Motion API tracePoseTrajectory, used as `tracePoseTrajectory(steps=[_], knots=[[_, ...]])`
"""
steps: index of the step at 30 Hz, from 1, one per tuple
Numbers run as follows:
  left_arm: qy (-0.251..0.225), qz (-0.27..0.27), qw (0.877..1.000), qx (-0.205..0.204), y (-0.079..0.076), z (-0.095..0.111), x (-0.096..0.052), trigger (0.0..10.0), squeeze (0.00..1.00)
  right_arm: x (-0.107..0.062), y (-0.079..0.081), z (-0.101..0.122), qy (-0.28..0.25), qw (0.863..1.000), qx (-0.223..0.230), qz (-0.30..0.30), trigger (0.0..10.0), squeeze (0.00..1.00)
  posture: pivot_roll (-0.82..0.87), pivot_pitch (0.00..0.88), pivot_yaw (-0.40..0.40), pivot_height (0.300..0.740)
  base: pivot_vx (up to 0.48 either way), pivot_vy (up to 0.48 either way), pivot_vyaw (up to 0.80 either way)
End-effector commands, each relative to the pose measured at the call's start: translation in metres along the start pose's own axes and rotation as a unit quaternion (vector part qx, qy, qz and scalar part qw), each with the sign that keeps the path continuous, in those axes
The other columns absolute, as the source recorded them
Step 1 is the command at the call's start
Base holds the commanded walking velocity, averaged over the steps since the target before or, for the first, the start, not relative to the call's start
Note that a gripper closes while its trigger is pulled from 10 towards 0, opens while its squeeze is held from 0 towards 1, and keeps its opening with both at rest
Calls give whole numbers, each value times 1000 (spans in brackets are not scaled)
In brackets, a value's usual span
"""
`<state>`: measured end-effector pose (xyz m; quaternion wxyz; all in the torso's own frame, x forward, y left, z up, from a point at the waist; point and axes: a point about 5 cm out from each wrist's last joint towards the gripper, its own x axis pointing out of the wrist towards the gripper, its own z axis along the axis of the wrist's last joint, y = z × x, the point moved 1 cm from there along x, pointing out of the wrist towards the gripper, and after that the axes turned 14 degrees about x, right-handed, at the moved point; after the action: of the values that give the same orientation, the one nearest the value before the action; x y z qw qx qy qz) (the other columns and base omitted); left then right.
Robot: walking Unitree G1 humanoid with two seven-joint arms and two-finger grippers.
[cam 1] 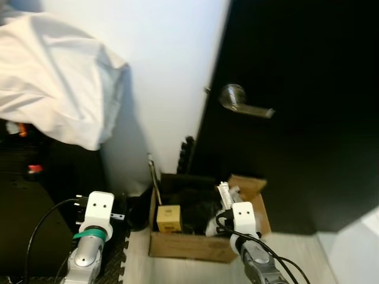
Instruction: Clean up the room
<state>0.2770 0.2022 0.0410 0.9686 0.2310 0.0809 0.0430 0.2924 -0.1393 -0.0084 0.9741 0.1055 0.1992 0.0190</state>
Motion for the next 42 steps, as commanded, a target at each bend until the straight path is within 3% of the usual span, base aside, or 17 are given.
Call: tracePoseTrajectory(steps=[1, 9, 22, 25, 28, 31, 42], knots=[[4, -4, 1000, -2, -3, -2, -1, 10000, 0, -3, -6, -5, 7, 1000, 0, -6, 10000, 0, 37, 0, -83, 740, 307, 0, 0], [-2, -14, 1000, -7, -7, -1, -2, 10000, 0, -4, -6, -9, 18, 1000, -3, -6, 10000, 0, 36, 0, -87, 740, 113, 0, 0], [-18, -44, 998, 31, -14, 2, -4, 10000, 0, -10, -18, -32, 93, 995, -14, -31, 10000, 0, 41, 0, -89, 740, 0, 0, 0], [-27, -62, 997, 42, -17, 4, -9, 10000, 0, -12, -24, -39, 131, 990, -31, -50, 10000, 0, 47, 42, -72, 740, 0, 0, 0], [-32, -71, 996, 46, -18, 5, -11, 10000, 0, -13, -27, -40, 133, 989, -29, -58, 10000, 0, 52, 68, -61, 740, 0, 0, 0], [-55, -114, 990, 64, -23, 12, -22, 10000, 0, -12, -34, -34, 118, 989, -18, -87, 10000, 0, 57, 178, -9, 740, 0, 0, 0], [-118, -188, 971, 88, -26, 43, -39, 10000, 0, -3, -38, -12, 74, 992, -1, -106, 10000, 0, 99, 320, 48, 740, 0, 0, 0]])
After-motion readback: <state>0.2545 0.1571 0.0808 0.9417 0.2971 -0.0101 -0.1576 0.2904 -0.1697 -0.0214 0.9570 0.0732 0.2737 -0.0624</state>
